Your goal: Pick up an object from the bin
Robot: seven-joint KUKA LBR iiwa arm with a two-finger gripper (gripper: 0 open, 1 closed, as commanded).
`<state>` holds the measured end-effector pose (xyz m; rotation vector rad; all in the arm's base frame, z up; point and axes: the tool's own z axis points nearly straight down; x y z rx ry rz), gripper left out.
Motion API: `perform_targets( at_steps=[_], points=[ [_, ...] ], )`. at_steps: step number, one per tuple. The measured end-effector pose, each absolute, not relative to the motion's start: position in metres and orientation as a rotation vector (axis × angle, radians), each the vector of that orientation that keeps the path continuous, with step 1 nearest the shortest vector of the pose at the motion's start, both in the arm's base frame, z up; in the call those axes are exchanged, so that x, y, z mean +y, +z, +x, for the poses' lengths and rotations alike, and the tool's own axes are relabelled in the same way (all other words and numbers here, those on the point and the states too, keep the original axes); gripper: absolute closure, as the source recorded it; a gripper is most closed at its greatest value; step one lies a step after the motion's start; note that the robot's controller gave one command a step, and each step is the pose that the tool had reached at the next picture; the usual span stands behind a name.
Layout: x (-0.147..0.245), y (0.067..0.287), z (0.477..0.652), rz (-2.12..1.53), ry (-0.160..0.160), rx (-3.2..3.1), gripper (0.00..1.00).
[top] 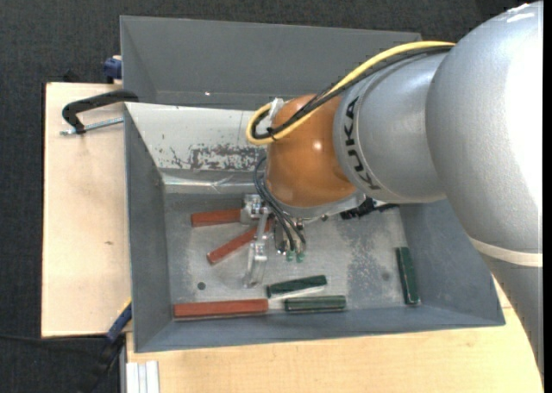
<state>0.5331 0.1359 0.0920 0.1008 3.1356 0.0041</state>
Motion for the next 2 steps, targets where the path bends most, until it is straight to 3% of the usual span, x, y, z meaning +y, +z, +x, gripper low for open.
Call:
perform_targets(
  at_steps=[1, 2],
  points=[
    [0.1057, 0.0715, 0.5966, 0.382, 0.003, 3.116, 1.00],
    [0.1058, 0.0715, 0.5965, 0.383, 0.004, 3.116, 1.00]
  ],
)
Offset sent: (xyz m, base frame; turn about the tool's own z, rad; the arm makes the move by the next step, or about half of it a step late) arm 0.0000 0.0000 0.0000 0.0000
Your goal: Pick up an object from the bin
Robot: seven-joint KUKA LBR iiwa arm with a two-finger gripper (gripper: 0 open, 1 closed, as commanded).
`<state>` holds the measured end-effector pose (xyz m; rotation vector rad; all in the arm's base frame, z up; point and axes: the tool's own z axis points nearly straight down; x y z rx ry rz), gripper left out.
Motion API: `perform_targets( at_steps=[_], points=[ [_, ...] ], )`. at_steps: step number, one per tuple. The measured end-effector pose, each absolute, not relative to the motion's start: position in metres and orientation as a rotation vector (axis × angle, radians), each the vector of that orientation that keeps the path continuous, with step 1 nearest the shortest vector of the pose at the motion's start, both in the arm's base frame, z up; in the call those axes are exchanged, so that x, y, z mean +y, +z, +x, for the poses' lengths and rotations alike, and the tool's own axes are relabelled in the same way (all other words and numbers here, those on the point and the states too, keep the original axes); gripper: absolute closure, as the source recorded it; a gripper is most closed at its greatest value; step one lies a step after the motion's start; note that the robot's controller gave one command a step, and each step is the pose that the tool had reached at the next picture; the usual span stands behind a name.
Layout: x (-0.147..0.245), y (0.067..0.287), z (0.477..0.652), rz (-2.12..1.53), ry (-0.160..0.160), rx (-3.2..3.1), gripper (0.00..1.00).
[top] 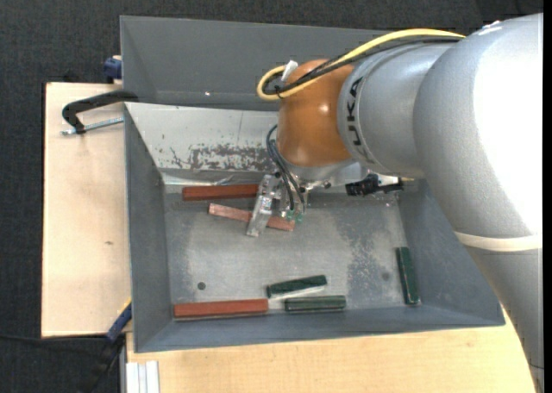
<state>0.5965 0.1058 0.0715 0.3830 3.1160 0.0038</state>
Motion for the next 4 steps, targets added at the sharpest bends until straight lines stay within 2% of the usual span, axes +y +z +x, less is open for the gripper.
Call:
perform_targets(
  at_steps=[1, 2, 3, 4],
  points=[
    [0.118, 0.195, 0.574, 0.370, 0.004, 3.116, 1.00],
    [0.118, 0.195, 0.574, 0.371, 0.005, 3.116, 1.00],
    [0.112, 0.174, 0.577, 0.204, 0.004, 3.128, 1.00],
    [0.106, 0.199, 0.568, 0.105, -0.002, 3.147, 1.00]
  ],
)
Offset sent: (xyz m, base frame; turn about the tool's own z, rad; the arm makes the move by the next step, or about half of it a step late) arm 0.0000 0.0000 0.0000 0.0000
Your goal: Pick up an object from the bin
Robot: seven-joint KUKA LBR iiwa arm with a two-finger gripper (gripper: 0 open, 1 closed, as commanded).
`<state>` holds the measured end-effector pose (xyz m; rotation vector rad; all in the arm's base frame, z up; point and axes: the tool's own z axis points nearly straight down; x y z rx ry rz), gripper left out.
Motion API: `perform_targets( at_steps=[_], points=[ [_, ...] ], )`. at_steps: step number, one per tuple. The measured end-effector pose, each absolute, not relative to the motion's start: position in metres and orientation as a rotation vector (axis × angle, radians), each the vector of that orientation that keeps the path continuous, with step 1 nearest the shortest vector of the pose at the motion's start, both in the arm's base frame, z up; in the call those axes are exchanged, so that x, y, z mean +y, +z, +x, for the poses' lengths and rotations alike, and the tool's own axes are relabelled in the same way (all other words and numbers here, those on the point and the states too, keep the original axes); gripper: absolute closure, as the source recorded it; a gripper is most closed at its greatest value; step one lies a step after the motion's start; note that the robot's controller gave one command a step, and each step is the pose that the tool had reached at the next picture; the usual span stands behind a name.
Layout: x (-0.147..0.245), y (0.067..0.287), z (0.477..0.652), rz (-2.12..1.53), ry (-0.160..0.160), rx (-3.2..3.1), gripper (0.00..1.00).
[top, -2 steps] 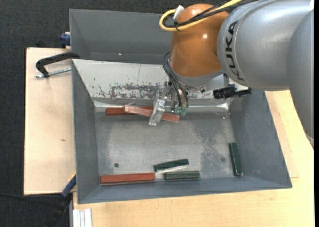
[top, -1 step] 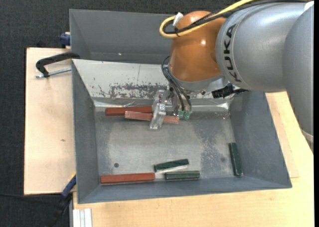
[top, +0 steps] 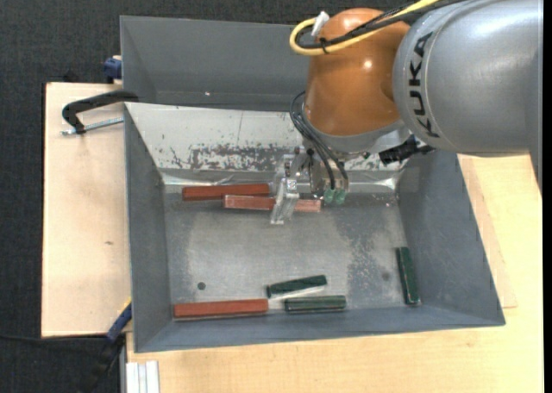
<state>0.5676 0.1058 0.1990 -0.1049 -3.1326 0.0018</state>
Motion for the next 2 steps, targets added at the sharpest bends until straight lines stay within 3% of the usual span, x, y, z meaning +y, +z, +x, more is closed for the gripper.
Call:
perform_targets(
  at_steps=[1, 2],
  points=[
    [0.106, 0.189, 0.554, -0.174, -0.007, -3.152, 1.00],
    [0.108, 0.290, 0.556, -0.101, -0.002, -3.143, 1.00]
  ],
)
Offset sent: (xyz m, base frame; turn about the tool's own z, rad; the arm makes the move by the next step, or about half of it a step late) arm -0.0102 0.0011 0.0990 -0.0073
